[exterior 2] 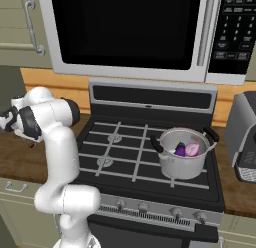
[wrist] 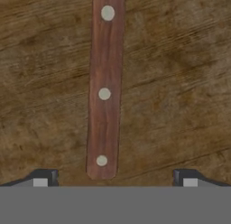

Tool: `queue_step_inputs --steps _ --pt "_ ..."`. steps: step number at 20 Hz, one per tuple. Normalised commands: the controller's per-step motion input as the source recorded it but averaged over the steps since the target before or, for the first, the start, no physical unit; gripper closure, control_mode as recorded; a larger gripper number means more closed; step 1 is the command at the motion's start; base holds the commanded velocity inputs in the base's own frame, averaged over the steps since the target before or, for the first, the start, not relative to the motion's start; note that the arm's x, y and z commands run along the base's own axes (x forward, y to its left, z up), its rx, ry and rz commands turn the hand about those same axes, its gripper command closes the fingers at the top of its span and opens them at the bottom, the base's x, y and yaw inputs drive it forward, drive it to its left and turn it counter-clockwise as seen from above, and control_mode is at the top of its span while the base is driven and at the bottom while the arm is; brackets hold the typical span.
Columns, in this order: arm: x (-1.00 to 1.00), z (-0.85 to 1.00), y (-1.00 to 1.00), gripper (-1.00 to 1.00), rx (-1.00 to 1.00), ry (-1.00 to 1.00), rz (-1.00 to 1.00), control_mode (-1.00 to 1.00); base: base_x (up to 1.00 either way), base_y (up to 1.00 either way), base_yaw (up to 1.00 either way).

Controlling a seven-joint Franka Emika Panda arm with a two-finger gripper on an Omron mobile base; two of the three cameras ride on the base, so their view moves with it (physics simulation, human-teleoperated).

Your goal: Put the eggplant and onion in the pot. Retrieve the spatula and lightly stir the vegetables in the pot.

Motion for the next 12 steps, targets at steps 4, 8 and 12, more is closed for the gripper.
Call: queue_step_inputs --steps 4,8,12 --pt "0.16 -0.30 0.00 -1.00 0.00 0.00 0.00 -1.00 0.00 0.00 0.00" --pt "0.16 -0.32 0.02 -1.00 0.00 0.00 0.00 -1.00 0.00 0.00 0.00" --pt "0.05 -0.33 0.03 -1.00 0.00 0.00 0.00 -1.00 0.00 0.00 0.00"
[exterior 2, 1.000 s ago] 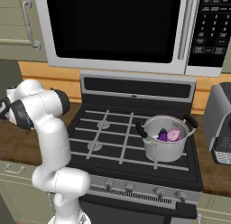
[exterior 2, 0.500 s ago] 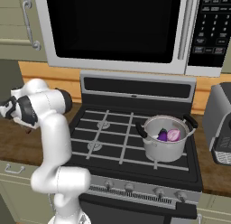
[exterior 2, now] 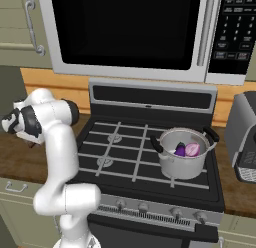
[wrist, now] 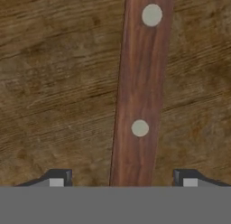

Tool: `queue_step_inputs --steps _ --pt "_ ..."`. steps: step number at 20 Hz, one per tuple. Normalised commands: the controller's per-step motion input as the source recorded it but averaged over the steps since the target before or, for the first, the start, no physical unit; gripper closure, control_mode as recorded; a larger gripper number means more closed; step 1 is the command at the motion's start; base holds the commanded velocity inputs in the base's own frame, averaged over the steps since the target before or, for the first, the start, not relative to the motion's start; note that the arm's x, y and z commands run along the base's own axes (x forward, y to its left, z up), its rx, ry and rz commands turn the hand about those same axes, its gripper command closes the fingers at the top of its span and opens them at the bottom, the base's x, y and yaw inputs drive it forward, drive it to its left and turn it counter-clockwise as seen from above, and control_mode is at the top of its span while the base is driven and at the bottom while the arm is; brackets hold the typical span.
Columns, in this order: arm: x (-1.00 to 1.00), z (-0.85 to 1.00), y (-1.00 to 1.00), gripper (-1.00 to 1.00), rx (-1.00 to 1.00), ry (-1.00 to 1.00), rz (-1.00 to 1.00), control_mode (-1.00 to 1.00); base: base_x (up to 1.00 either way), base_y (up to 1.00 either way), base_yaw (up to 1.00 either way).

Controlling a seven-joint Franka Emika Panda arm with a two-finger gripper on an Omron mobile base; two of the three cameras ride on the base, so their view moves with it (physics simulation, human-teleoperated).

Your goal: Put the eggplant and onion in the pot. Retrieve the spatula and lightly stir the vegetables in the pot.

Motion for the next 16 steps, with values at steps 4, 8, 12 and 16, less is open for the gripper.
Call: queue_step_inputs --steps 4,8,12,16 --pt "0.00 -0.45 0.15 1.00 0.00 0.00 0.00 -1.00 0.00 0.00 0.00" --pt "0.00 -0.51 0.01 1.00 0.00 -0.01 0.00 -1.00 0.00 0.00 0.00" --pt "-0.17 -0.52 0.00 1.00 0.00 -0.10 0.00 -1.00 0.00 0.00 0.00" --pt "-0.80 -0.77 -0.17 1.00 0.00 -0.24 0.00 -1.00 0.00 0.00 0.00"
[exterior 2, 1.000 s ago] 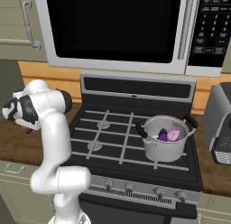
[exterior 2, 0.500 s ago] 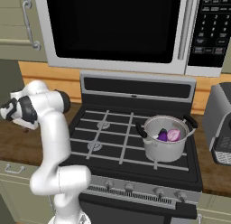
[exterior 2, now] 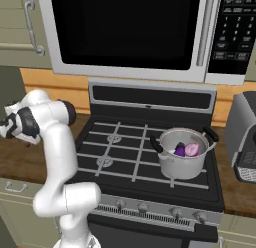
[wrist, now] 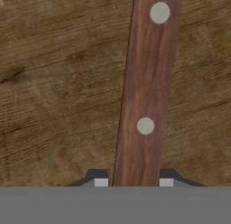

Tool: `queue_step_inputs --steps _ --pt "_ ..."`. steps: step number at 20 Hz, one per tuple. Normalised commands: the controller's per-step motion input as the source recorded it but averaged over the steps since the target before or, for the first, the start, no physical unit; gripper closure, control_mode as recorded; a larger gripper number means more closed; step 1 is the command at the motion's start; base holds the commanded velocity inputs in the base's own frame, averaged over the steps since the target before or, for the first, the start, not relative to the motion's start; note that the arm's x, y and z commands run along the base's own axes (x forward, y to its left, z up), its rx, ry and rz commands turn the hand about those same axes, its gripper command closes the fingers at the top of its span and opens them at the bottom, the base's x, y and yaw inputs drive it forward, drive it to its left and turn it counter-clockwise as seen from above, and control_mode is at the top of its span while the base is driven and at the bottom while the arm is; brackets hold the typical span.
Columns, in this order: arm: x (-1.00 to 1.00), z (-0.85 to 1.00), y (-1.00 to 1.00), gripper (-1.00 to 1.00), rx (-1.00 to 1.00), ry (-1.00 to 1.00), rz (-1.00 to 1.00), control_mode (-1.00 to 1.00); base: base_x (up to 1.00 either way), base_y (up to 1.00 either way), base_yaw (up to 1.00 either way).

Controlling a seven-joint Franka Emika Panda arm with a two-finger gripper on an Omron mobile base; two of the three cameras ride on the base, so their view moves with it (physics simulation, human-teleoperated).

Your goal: Put the eggplant and onion in the pot. Retrieve the spatula and lightly stir the vegetables in the pot.

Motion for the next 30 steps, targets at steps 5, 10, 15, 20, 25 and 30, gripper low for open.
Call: queue_step_inputs --steps 5,10,15,20,25,30 --pt "-0.73 0.25 -0.50 1.00 0.09 -0.08 -0.11 -1.00 0.00 0.00 0.00" --pt "-0.83 0.91 -0.40 1.00 0.16 0.00 -0.09 -1.00 0.00 0.00 0.00" --pt "-1.00 1.00 -0.40 1.00 0.15 -0.01 -0.10 -1.00 0.00 0.00 0.00" --pt "-0.98 1.00 -0.57 1.00 0.10 -0.13 -0.11 -1.00 0.00 0.00 0.00" --pt "-0.84 1.00 -0.64 1.00 0.18 -0.14 -0.10 -1.00 0.00 0.00 0.00" --pt "-0.68 0.99 -0.68 1.00 0.34 0.00 -0.15 -1.00 0.00 0.00 0.00"
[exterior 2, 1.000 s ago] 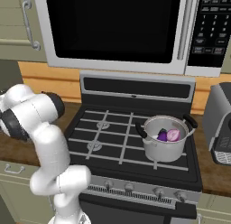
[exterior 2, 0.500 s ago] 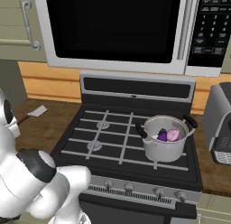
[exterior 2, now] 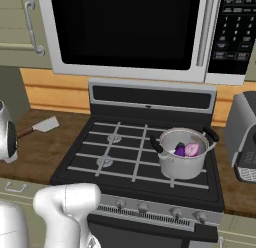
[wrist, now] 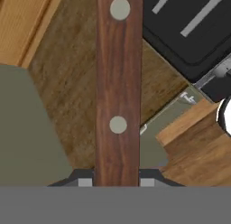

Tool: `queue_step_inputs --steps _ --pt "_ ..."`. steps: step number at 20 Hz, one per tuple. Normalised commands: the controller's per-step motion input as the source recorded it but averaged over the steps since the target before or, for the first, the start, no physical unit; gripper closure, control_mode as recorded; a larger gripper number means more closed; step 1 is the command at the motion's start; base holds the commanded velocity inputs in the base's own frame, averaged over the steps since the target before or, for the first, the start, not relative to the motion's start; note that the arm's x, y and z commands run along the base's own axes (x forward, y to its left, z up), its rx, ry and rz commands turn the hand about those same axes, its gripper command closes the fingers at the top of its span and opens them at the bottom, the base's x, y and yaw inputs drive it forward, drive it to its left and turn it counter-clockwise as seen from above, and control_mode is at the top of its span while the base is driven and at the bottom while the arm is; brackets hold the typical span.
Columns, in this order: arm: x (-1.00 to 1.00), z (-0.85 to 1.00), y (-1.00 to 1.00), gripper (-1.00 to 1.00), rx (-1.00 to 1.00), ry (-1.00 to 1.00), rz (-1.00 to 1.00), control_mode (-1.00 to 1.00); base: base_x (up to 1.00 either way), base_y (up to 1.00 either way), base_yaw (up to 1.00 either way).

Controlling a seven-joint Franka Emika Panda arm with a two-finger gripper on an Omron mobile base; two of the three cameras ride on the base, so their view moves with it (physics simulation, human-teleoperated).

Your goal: Put the eggplant and onion in the pot. Retrieve the spatula and lightly stir the vegetables in the pot.

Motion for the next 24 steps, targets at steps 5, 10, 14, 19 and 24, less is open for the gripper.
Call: queue_step_inputs --steps 5,10,14,19,24 --pt "-0.63 0.85 -0.85 1.00 0.42 0.01 -0.23 -1.00 0.00 0.00 0.00" --pt "-0.40 0.92 -0.85 1.00 0.44 0.06 -0.21 -1.00 0.00 0.00 0.00" --pt "-0.35 0.71 -0.96 1.00 0.44 0.06 -0.20 -1.00 0.00 0.00 0.00" --pt "-0.13 0.21 -1.00 1.00 0.32 0.04 -0.28 -1.00 0.00 0.00 0.00" --pt "0.00 0.23 -1.00 1.00 0.36 0.13 -0.18 -1.00 0.00 0.00 0.00"
